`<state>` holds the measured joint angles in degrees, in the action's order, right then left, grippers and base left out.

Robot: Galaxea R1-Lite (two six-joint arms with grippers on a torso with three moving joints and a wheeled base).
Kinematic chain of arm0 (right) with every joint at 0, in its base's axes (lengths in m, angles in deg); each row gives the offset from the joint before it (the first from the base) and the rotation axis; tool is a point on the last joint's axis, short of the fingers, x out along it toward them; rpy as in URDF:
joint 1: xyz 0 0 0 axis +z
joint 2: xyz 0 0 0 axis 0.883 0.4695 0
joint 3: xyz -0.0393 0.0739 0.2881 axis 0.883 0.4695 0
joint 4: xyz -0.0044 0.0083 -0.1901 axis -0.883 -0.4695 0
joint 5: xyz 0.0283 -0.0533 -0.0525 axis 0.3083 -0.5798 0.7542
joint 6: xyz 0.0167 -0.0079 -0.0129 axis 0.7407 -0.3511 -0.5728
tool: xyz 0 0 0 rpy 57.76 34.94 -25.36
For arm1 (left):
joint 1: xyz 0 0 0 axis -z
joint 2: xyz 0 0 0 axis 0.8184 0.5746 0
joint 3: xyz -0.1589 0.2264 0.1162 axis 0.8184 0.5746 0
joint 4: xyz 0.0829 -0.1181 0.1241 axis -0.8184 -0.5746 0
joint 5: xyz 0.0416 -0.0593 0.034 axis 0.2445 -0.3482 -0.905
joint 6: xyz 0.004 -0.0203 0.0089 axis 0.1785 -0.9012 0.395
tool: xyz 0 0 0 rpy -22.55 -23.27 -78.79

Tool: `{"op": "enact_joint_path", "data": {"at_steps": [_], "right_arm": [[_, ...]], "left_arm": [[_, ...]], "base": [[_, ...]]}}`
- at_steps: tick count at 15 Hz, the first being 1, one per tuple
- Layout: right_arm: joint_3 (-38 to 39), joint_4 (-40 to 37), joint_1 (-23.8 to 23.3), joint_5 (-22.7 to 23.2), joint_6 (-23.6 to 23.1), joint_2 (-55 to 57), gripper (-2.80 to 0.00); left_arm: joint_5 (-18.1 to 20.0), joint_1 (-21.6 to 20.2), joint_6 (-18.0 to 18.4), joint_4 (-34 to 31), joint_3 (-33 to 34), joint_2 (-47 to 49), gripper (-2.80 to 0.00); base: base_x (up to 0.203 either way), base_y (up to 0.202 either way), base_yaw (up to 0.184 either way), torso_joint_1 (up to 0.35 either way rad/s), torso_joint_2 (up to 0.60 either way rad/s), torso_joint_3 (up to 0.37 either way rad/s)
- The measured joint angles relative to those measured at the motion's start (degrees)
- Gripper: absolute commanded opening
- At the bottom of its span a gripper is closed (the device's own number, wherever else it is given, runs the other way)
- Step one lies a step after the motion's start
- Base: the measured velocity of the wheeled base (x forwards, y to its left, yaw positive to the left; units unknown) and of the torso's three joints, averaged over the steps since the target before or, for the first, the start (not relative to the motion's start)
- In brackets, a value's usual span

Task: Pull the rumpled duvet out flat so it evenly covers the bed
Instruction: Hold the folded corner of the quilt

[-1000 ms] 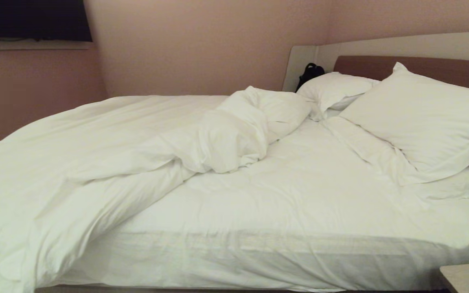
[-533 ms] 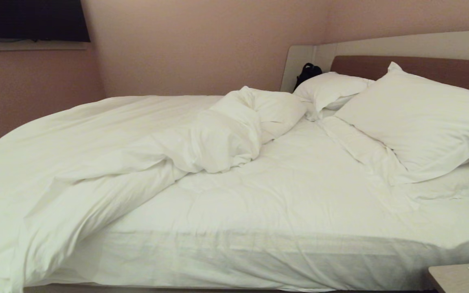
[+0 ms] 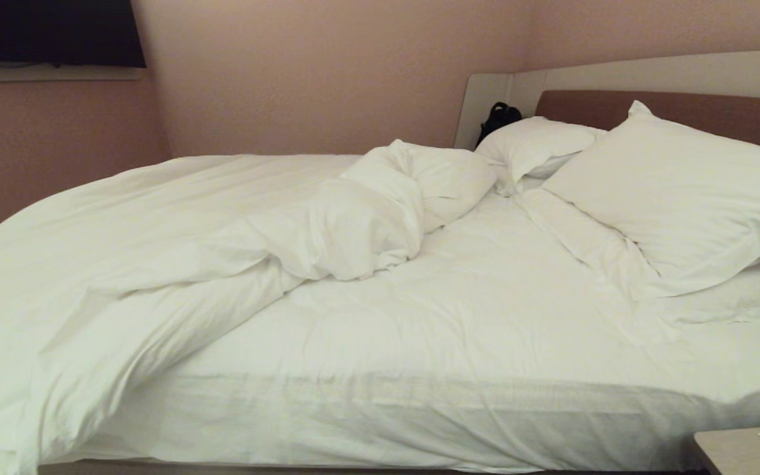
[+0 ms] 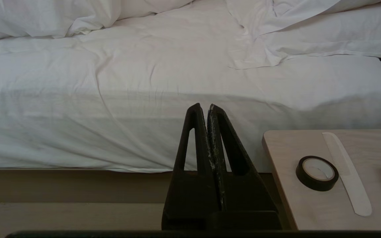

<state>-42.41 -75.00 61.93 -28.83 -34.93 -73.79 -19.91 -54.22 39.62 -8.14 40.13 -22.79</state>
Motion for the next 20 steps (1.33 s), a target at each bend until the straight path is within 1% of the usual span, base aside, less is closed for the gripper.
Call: {"op": "enact_joint_path", "data": {"at_steps": [1, 3, 5, 7, 10, 12, 15, 18, 20], "right_arm": [[0.00, 0.00, -0.02, 0.00, 0.01, 0.00, -2.80], [0.00, 0.00, -0.02, -0.04, 0.01, 0.00, -2.80], [0.00, 0.00, -0.02, 0.00, 0.00, 0.00, -2.80], [0.00, 0.00, -0.02, -0.05, 0.01, 0.00, -2.80], [0.00, 0.00, -0.02, -0.01, 0.00, 0.00, -2.80], [-0.02, 0.01, -0.02, 0.00, 0.00, 0.00, -2.80], [0.00, 0.00, -0.02, -0.02, 0.00, 0.00, -2.80], [0.00, 0.00, -0.04, 0.00, 0.02, 0.00, -2.80], [0.00, 0.00, -0.02, -0.02, 0.00, 0.00, -2.80]], "left_arm": [[-1.03, 0.00, -0.17, 0.10, -0.10, 0.00, -2.80], [-1.09, 0.00, -1.31, -0.34, -2.74, 0.13, -2.80], [-0.53, 0.00, -4.26, -1.21, -8.15, 2.04, -2.80], [0.09, 0.16, -7.70, -1.19, -13.34, 7.50, -2.80], [2.97, 0.39, -12.73, 0.49, -20.08, 21.13, -2.80], [4.91, 0.55, -16.27, 4.38, -23.82, 32.43, -2.80], [7.07, 0.63, -22.12, 11.86, -31.07, 51.21, -2.80], [9.55, 0.63, -27.13, 15.47, -42.63, 68.97, -2.80], [10.55, 0.66, -29.29, 15.98, -50.76, 79.85, -2.80]], "base": [[0.000, 0.000, 0.000, 0.000, 0.00, 0.000], [0.000, 0.000, 0.000, 0.000, 0.00, 0.000], [0.000, 0.000, 0.000, 0.000, 0.00, 0.000], [0.000, 0.000, 0.000, 0.000, 0.00, 0.000], [0.000, 0.000, 0.000, 0.000, 0.00, 0.000], [0.000, 0.000, 0.000, 0.000, 0.00, 0.000], [0.000, 0.000, 0.000, 0.000, 0.00, 0.000], [0.000, 0.000, 0.000, 0.000, 0.00, 0.000], [0.000, 0.000, 0.000, 0.000, 0.00, 0.000]]}}
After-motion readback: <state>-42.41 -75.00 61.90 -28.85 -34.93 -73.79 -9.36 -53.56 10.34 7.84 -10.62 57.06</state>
